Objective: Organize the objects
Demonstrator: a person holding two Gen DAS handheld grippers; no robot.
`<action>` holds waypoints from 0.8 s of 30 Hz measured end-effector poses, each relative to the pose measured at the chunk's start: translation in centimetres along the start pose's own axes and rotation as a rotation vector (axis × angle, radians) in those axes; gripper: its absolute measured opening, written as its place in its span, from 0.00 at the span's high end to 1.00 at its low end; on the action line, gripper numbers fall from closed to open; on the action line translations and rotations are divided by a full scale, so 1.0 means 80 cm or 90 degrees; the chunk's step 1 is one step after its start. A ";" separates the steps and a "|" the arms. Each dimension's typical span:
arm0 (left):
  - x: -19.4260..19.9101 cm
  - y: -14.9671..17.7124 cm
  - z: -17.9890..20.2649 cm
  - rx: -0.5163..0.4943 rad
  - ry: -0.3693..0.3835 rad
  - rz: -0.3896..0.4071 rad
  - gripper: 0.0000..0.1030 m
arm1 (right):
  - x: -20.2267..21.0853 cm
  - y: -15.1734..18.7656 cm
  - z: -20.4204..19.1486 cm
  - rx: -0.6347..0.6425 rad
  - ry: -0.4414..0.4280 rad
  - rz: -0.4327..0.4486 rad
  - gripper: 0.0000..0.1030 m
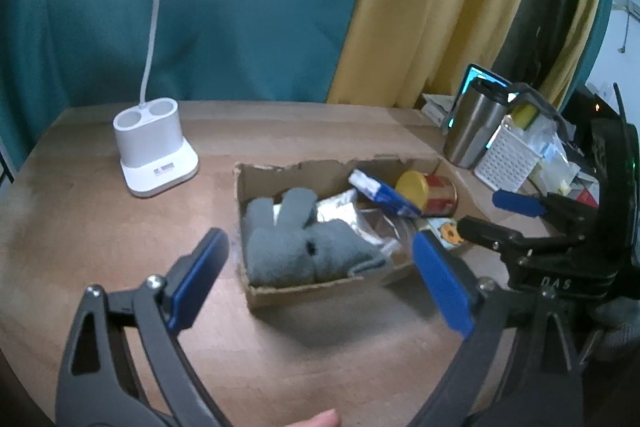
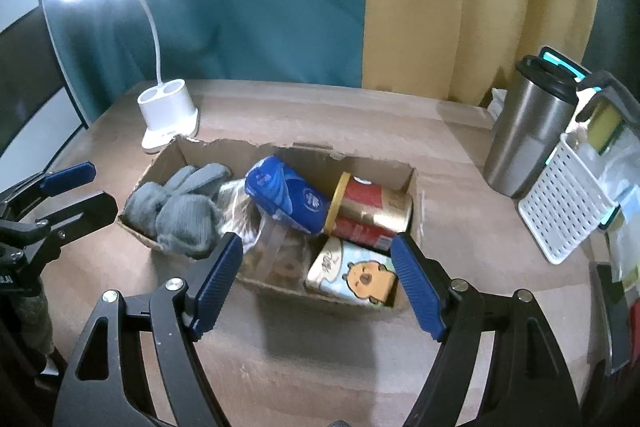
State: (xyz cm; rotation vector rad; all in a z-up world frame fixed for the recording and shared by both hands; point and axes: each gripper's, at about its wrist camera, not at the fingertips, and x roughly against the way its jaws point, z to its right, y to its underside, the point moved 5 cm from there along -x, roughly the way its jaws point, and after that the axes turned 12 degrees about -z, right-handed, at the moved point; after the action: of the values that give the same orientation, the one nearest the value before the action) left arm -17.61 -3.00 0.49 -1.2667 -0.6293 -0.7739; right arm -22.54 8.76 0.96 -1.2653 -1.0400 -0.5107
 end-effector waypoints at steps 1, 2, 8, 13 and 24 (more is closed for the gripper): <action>0.001 0.002 0.002 -0.001 -0.002 -0.002 0.08 | 0.002 0.003 0.001 0.000 -0.001 0.002 0.23; 0.002 0.005 0.006 -0.002 -0.003 -0.003 0.08 | 0.004 0.006 0.002 0.000 -0.001 0.003 0.23; 0.008 0.021 0.025 -0.007 -0.005 -0.007 0.08 | 0.016 0.023 0.011 -0.001 -0.003 0.008 0.23; 0.014 0.031 0.035 0.003 -0.012 -0.007 0.08 | 0.025 0.039 0.021 -0.002 -0.003 0.010 0.23; 0.022 0.050 0.041 0.019 -0.037 -0.006 0.08 | 0.034 0.067 0.031 -0.004 -0.005 0.013 0.23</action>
State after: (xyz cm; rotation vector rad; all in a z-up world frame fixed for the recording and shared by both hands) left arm -13.35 0.38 0.17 -1.2633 -0.6924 -0.7342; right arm -17.74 13.15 0.38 -1.2837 -1.0313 -0.4949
